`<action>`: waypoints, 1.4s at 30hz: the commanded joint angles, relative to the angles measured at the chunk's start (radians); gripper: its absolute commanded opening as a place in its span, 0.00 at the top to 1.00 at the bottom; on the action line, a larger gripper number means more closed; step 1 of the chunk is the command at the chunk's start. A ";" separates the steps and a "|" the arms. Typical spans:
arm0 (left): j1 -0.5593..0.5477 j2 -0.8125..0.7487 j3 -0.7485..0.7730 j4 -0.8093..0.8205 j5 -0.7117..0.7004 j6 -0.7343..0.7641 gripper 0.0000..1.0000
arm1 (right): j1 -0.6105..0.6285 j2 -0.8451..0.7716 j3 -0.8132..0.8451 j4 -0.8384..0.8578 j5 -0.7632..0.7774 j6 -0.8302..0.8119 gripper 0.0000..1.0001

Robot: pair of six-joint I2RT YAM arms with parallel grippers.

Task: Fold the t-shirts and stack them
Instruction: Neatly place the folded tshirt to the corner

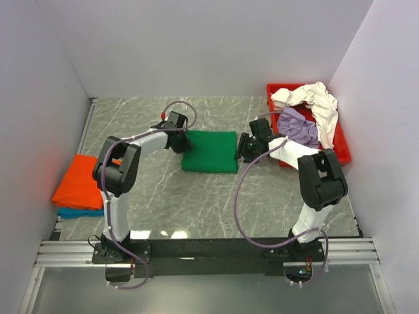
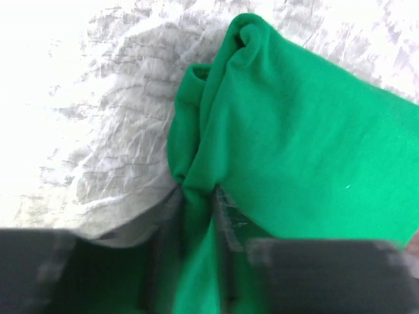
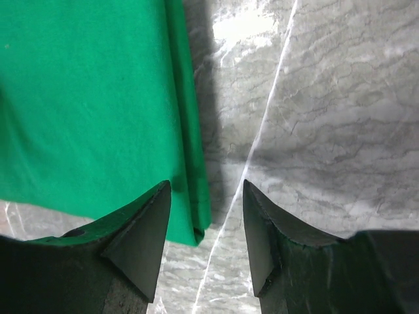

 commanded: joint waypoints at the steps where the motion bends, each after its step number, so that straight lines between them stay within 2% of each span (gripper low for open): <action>1: -0.007 0.053 0.012 -0.092 -0.078 -0.058 0.76 | 0.006 -0.082 -0.023 0.030 0.005 0.003 0.45; 2: -0.005 0.050 0.011 -0.093 -0.082 -0.070 0.83 | 0.008 -0.094 -0.028 0.034 0.005 0.005 0.45; 3: -0.002 0.042 0.009 -0.099 -0.090 -0.084 0.99 | 0.008 -0.103 -0.034 0.035 0.002 0.005 0.45; 6: 0.008 0.005 0.014 -0.127 -0.110 -0.139 0.99 | 0.011 -0.140 -0.062 0.037 0.003 0.006 0.46; 9: 0.033 -0.012 0.090 -0.286 -0.193 -0.246 0.99 | 0.014 -0.183 -0.088 0.035 0.008 0.006 0.46; 12: 0.076 0.000 0.190 -0.527 -0.271 -0.383 0.99 | 0.014 -0.225 -0.105 0.029 0.006 0.006 0.46; 14: 0.097 0.001 0.224 -0.636 -0.318 -0.455 0.99 | 0.016 -0.255 -0.116 0.026 0.003 0.008 0.46; 16: 0.139 -0.015 0.241 -0.678 -0.332 -0.504 0.99 | 0.017 -0.280 -0.125 0.024 0.000 0.009 0.46; 27: 0.485 -0.197 0.154 -0.724 -0.273 -0.604 0.99 | 0.054 -0.344 -0.129 0.003 0.002 0.011 0.46; 31: 0.560 -0.286 0.153 -0.710 -0.277 -0.628 0.99 | 0.068 -0.350 -0.126 0.001 -0.001 0.012 0.46; 39: 0.646 -0.302 0.276 -0.799 -0.316 -0.613 0.99 | 0.091 -0.360 -0.113 -0.006 0.002 0.018 0.46; 42: 0.675 -0.325 0.278 -0.799 -0.313 -0.598 0.99 | 0.095 -0.361 -0.109 -0.009 0.000 0.018 0.46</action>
